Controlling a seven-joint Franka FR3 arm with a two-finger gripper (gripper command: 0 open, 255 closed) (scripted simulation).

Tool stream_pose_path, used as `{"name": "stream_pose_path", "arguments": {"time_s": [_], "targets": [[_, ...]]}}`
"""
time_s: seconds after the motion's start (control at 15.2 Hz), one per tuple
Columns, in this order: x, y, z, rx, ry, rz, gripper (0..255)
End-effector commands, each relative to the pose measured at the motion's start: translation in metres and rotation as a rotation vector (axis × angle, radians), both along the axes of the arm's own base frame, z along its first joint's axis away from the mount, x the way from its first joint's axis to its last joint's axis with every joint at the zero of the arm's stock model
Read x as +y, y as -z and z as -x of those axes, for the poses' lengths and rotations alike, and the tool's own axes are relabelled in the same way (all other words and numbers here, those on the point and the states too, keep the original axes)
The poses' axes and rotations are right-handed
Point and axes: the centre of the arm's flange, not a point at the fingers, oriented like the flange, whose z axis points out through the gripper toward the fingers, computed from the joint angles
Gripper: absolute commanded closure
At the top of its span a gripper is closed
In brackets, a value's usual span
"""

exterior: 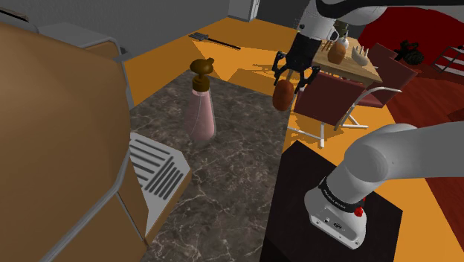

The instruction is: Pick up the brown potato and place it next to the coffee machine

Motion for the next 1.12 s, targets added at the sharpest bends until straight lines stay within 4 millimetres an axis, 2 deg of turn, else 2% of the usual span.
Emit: {"name": "stream_pose_path", "arguments": {"time_s": [0.0, 1.06], "targets": [[0.000, -0.012, -0.001, 0.001, 0.000, 0.000, 255], [0.000, -0.096, -0.001, 0.001, 0.000, 0.000, 255]]}}
